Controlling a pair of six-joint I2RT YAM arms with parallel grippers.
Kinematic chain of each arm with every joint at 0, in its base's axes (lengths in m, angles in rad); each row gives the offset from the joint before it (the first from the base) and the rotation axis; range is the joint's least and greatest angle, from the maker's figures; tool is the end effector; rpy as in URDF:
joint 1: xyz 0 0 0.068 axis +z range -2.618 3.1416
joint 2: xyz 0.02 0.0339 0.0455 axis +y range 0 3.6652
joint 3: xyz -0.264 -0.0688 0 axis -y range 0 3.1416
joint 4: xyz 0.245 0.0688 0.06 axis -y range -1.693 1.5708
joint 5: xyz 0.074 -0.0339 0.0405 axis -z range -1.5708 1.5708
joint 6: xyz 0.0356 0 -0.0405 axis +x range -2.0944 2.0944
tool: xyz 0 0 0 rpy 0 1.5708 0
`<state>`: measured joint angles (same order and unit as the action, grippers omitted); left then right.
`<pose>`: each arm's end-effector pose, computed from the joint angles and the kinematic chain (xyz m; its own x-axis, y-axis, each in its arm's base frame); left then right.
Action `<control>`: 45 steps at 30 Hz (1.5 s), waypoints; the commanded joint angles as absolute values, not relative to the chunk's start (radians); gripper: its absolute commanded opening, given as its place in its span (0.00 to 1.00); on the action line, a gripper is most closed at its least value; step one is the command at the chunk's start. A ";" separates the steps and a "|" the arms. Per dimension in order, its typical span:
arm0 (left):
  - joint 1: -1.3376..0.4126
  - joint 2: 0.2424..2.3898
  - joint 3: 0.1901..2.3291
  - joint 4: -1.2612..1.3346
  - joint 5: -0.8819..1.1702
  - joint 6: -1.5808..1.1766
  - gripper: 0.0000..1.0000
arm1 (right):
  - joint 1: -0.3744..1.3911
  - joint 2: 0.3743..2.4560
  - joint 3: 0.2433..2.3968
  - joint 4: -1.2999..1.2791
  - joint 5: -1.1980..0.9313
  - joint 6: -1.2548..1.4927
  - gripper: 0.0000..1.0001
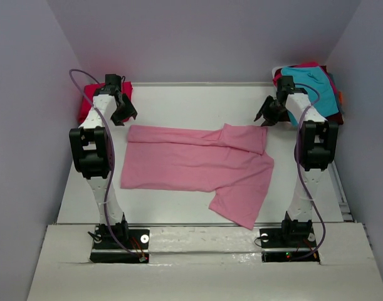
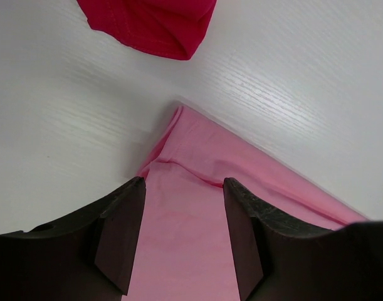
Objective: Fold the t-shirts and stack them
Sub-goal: Fold the tshirt
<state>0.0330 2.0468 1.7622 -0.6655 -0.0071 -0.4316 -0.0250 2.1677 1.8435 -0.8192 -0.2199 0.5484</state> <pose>0.4565 0.0153 0.2478 -0.7229 -0.4424 -0.5307 -0.3738 0.8964 -0.2381 0.4649 -0.0039 0.2117 -0.8108 0.5292 -0.2502 0.4180 0.8226 0.3855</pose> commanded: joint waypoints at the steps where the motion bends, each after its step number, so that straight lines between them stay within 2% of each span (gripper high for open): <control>1: 0.023 2.040 1.753 -0.660 -0.006 -0.425 0.64 | -0.020 2.204 1.822 -0.854 -0.264 0.545 0.47; 23: 0.023 2.031 1.717 -0.643 -0.006 -0.423 0.64 | 0.038 2.192 1.778 -0.859 -0.253 0.535 0.47; 28: 0.023 2.033 1.718 -0.641 -0.005 -0.420 0.64 | 0.038 2.215 1.821 -0.873 -0.250 0.537 0.39; 29: 0.023 2.033 1.720 -0.643 -0.006 -0.420 0.63 | 0.038 2.221 1.838 -0.876 -0.250 0.538 0.33; 37: 0.023 2.034 1.720 -0.643 -0.005 -0.420 0.63 | 0.038 2.237 1.907 -0.905 -0.250 0.540 0.08; 45: 0.023 2.034 1.721 -0.641 0.026 -0.423 0.61 | 0.038 2.157 1.873 -0.927 -0.256 0.523 0.07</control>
